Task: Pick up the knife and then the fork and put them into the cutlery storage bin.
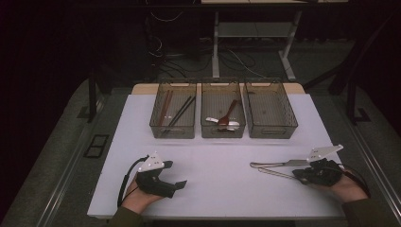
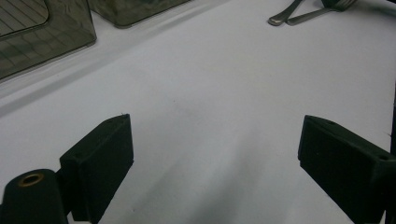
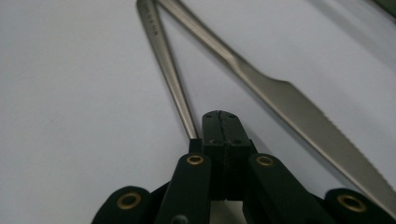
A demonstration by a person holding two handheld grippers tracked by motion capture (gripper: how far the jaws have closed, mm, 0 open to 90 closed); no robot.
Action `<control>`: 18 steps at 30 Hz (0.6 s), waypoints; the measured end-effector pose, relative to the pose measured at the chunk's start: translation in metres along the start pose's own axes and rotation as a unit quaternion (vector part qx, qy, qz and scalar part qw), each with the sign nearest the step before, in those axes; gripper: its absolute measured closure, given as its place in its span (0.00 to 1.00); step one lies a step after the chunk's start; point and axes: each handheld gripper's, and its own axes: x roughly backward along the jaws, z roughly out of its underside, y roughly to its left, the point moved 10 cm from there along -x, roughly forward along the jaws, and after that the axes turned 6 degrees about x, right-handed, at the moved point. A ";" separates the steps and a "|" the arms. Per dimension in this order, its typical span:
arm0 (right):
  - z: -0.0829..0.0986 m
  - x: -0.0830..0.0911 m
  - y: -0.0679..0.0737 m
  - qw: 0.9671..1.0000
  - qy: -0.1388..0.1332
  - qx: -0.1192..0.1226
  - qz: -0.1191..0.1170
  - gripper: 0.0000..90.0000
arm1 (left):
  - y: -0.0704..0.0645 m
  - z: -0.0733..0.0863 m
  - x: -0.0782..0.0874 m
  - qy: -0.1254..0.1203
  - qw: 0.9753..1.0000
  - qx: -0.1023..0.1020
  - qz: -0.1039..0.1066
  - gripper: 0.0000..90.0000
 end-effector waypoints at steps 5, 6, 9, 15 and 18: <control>-0.007 0.005 0.004 0.999 0.022 0.032 -0.017 0.93 | 0.000 0.000 0.001 -0.001 1.000 0.000 0.001 0.11; -0.009 0.005 0.006 0.998 0.029 0.041 -0.022 0.92 | 0.000 0.000 0.001 0.000 1.000 0.000 0.002 0.11; -0.012 0.003 0.009 0.995 0.067 0.073 -0.029 0.88 | -0.001 0.001 0.000 0.002 1.000 -0.001 0.004 0.11; -0.013 -0.006 0.011 0.981 0.142 0.124 -0.045 0.88 | -0.002 0.002 -0.002 0.006 1.000 -0.003 0.011 0.11; -0.015 -0.009 0.012 0.974 0.172 0.140 -0.049 0.89 | -0.002 0.003 -0.003 0.008 1.000 -0.004 0.012 0.10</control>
